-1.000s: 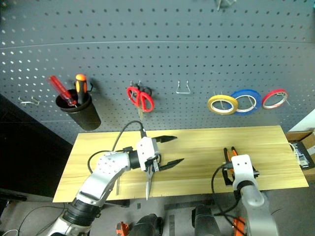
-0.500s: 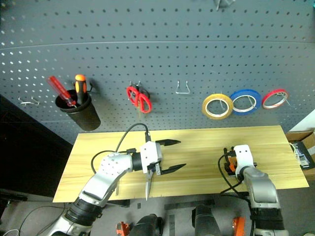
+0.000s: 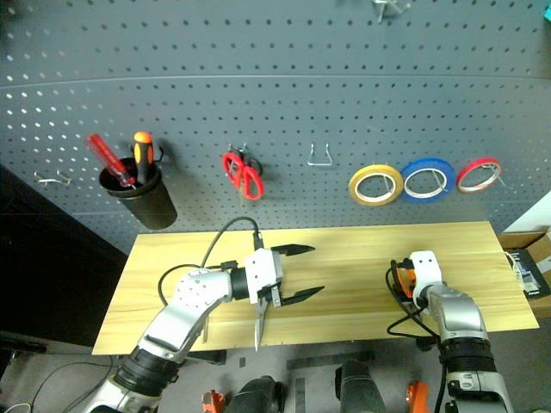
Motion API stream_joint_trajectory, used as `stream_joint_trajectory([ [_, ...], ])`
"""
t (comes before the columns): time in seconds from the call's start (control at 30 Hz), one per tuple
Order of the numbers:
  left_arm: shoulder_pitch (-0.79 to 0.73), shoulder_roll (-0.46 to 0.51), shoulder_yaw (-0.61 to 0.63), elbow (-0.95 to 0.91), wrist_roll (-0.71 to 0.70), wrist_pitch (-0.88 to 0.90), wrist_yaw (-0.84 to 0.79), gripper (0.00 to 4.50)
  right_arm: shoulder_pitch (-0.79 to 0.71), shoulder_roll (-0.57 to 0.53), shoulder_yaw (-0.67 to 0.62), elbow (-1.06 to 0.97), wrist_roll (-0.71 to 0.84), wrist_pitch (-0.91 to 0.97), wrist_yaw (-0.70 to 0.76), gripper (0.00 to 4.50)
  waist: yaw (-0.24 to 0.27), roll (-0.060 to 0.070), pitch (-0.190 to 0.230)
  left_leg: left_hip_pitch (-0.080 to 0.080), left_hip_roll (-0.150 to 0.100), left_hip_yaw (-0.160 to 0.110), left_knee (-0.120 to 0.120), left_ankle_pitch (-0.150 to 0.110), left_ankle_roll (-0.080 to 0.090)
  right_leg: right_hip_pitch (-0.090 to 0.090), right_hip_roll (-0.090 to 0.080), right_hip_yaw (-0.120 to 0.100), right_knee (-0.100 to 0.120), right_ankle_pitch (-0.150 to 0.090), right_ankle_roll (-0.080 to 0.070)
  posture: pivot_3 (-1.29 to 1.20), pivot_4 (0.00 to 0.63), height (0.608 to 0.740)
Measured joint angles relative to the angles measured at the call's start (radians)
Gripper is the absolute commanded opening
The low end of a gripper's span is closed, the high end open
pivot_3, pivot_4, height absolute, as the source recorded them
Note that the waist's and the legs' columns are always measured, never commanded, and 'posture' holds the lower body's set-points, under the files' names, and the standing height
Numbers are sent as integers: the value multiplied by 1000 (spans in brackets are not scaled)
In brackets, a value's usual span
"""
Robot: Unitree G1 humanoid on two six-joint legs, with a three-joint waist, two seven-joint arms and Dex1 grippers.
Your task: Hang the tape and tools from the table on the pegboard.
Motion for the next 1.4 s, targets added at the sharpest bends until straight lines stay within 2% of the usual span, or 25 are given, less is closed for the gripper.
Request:
stream_joint_trajectory([
  [0.03,0,0,0,4,0,0,0,4142,-4,1,-3,2,7,10,-1,3882,0,0,-1,0,0,0,0,0,0,0,0,0,0,0,0,-31,207,740],
  [0.17,9,2,3,5,-3,-8,-3,4142,-16,21,-45,9,30,57,-25,2606,0,-3,-7,0,1,0,0,0,0,0,0,0,0,0,0,-30,205,740],
  [0.33,46,22,7,10,-15,-29,-16,4142,-5,94,-65,-46,46,71,-90,2593,-2,-3,-10,0,2,0,0,0,0,-1,0,0,0,0,0,-27,203,740],
  [0.43,77,21,45,10,-36,-41,-5,4142,65,156,-14,-191,37,55,-136,2593,-2,1,-12,-1,2,0,-1,0,0,-3,-1,1,1,0,0,-28,206,740],
  [0.63,152,-20,197,2,-81,-33,134,4142,164,266,171,-668,-1,41,-234,2592,-3,1,-12,-2,2,0,-1,0,0,-4,-1,1,0,0,0,-15,208,740],
  [0.7,194,-23,247,-15,-121,21,175,4142,188,258,292,-821,-48,12,-260,2592,-3,1,-12,-2,2,-1,-1,0,-1,-4,-1,0,0,0,0,-15,208,740],
  [0.8,248,-31,280,-56,-203,96,175,4142,178,242,410,-912,-106,-25,-274,2592,-2,1,-12,-2,0,-1,-1,1,-3,-4,-1,0,-1,0,0,-13,207,740],
  [1.0,256,-63,277,-142,-246,115,186,4142,-60,238,454,-892,-175,-144,-276,2592,9,1,-12,-1,0,-2,-1,2,-4,-3,0,-1,0,0,0,-9,199,740],
  [1.13,216,-88,275,-153,-243,106,207,4142,-219,256,424,-777,-191,-245,-276,2592,13,1,-12,-1,1,-2,-2,2,-5,-3,0,-2,-1,0,0,-2,196,740],
  [1.23,189,-101,274,-154,-226,86,227,4142,-348,299,396,-615,-189,-332,-277,2592,10,1,-12,-2,0,0,-2,2,-5,-5,0,-1,-1,0,0,9,191,740],
  [1.4,171,-112,273,-155,-205,66,254,4142,-447,329,369,-446,-191,-494,-287,2592,15,1,-12,-2,0,0,-4,2,-5,-5,0,-1,-2,0,0,22,186,740],
])
